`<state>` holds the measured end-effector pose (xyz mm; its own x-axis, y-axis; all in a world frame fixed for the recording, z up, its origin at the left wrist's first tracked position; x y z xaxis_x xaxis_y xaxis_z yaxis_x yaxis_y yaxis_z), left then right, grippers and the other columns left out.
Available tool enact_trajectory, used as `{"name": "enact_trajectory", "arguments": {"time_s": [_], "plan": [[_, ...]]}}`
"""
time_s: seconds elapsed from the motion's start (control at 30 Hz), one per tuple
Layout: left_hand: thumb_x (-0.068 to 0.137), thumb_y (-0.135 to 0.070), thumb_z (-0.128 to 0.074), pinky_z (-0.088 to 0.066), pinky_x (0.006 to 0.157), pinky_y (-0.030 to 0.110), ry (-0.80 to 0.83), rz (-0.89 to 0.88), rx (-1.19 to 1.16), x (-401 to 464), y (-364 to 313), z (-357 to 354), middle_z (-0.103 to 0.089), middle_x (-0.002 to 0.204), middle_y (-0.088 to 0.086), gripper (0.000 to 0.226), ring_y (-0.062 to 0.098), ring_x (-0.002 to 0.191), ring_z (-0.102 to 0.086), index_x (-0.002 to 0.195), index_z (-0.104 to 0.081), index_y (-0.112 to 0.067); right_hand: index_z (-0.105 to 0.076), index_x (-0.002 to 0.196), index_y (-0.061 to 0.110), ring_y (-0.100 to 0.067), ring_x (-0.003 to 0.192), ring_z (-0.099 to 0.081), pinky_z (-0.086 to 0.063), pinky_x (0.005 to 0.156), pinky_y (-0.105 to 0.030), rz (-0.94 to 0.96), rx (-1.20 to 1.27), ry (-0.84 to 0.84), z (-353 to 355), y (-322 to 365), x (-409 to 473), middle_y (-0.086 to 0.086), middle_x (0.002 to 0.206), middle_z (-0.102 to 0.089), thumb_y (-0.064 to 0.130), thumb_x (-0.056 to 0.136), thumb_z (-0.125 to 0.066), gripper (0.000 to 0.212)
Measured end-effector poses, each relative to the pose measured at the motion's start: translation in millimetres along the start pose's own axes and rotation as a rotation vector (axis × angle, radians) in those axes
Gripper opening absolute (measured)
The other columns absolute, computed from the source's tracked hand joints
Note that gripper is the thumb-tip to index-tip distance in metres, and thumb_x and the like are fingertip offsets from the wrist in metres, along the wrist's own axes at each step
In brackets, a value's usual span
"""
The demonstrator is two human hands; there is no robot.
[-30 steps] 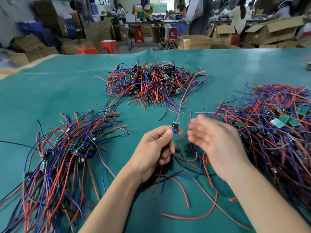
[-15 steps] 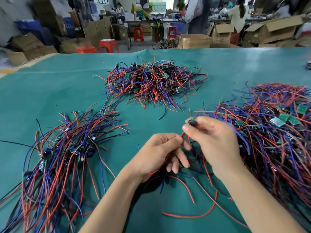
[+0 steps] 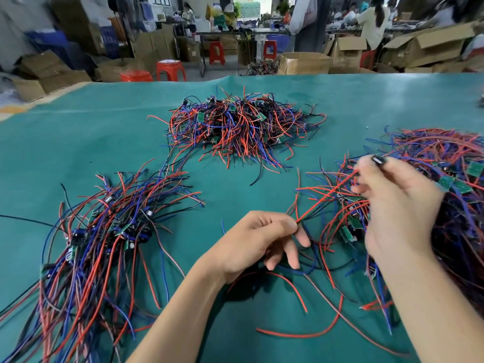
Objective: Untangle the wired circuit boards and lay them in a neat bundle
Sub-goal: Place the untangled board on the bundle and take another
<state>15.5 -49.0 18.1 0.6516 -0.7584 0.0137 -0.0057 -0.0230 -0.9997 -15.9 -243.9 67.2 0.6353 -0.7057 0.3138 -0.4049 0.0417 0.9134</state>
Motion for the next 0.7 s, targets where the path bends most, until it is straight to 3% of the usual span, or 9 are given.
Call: {"name": "enact_trajectory", "arguments": {"time_s": [0.17,0.3,0.4,0.53,0.63,0.7], "plan": [[0.106,-0.018,-0.042,-0.036,0.045,0.016,-0.070,0.000,-0.020,0,2,2,-0.069,0.068,0.007,0.030,0.010,0.043,-0.047,0.097,-0.070,-0.009,-0.070,0.064,0.023,-0.009,0.062,-0.058,-0.048,0.058,-0.024,0.008,0.118,-0.157,25,19,15,0.000,0.072,-0.064,0.007,0.090,-0.068,0.031],[0.106,-0.018,-0.044,-0.040,0.048,0.017,-0.129,0.016,-0.052,0,4,5,-0.068,0.071,0.007,0.027,0.011,0.049,-0.052,0.103,-0.067,-0.004,-0.069,0.081,0.019,-0.009,0.063,-0.062,-0.046,0.055,-0.022,-0.029,0.128,-0.081,11,24,7,0.006,0.070,-0.067,0.002,0.091,-0.065,0.020],[0.105,-0.014,-0.045,-0.043,0.049,0.017,-0.156,0.021,-0.075,1,5,7,-0.068,0.073,0.007,0.025,0.010,0.052,-0.055,0.106,-0.065,0.001,-0.067,0.093,0.012,-0.012,0.064,-0.066,-0.047,0.053,-0.022,-0.084,0.176,0.034,-10,36,-4,0.002,0.074,-0.067,0.000,0.091,-0.067,0.013],[0.103,-0.007,-0.047,-0.043,0.048,0.016,-0.174,0.019,-0.090,2,6,7,-0.068,0.072,0.008,0.019,0.010,0.050,-0.056,0.099,-0.066,-0.004,-0.069,0.099,0.008,-0.013,0.056,-0.060,-0.046,0.047,-0.019,-0.153,0.147,0.347,-59,58,-35,-0.004,0.068,-0.072,0.007,0.091,-0.071,0.008],[0.093,-0.004,-0.054,-0.044,0.048,0.016,-0.185,-0.001,-0.088,1,4,4,-0.068,0.067,0.002,0.021,0.009,0.051,-0.057,0.080,-0.069,-0.013,-0.070,0.102,0.005,-0.013,0.050,-0.055,-0.044,0.043,-0.020,-0.193,0.078,0.527,-103,64,-58,-0.009,0.071,-0.074,0.013,0.089,-0.074,0.017],[0.079,-0.006,-0.052,-0.049,0.057,0.022,-0.223,-0.012,-0.044,-3,4,5,-0.069,0.069,0.000,0.024,0.009,0.059,-0.060,0.070,-0.072,-0.017,-0.070,0.096,0.007,-0.013,0.048,-0.054,-0.043,0.042,-0.022,-0.195,-0.021,0.627,-133,62,-74,-0.009,0.073,-0.076,0.017,0.088,-0.077,0.014]]}}
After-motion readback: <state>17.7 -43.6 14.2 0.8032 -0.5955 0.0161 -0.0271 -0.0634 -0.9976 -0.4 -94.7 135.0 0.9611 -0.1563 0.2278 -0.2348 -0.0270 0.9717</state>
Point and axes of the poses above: each hand's wrist, its own x-axis towards the middle knuckle, its own z-axis out of the back of the hand, y = z × x, the point moved 4 cm from there along x, towards the middle knuckle
